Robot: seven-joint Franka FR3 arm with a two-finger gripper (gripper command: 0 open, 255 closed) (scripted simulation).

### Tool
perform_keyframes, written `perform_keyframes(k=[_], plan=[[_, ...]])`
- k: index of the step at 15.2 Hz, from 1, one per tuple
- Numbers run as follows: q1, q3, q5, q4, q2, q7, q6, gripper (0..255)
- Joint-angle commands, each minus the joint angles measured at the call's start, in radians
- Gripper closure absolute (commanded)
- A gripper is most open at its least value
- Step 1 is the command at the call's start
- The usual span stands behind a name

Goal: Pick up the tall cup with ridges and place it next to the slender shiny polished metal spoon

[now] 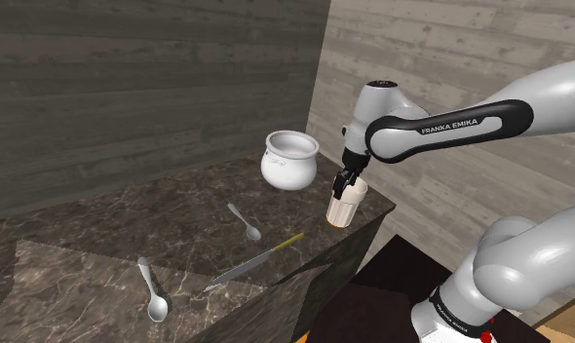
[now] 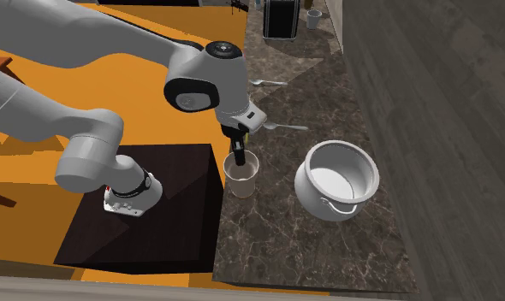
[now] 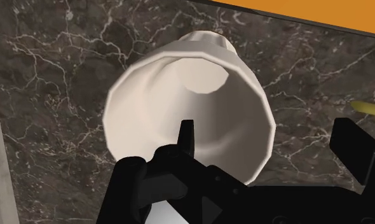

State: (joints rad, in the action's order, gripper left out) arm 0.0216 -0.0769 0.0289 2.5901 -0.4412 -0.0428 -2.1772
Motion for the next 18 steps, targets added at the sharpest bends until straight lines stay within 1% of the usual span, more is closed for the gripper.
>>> perform_keyframes(k=[1, 3, 11, 12, 18], plan=[[-0.001, -0.001, 0.002, 0.019, 0.012, 0.002, -0.032, 0], [-0.003, -0.001, 0.004, 0.038, 0.034, 0.003, -0.073, 0], [-0.003, -0.001, 0.004, 0.038, 0.034, 0.003, -0.073, 0], [-0.003, -0.001, 0.004, 0.038, 0.034, 0.003, -0.073, 255], [-0.003, -0.001, 0.004, 0.038, 0.034, 0.004, -0.073, 255]])
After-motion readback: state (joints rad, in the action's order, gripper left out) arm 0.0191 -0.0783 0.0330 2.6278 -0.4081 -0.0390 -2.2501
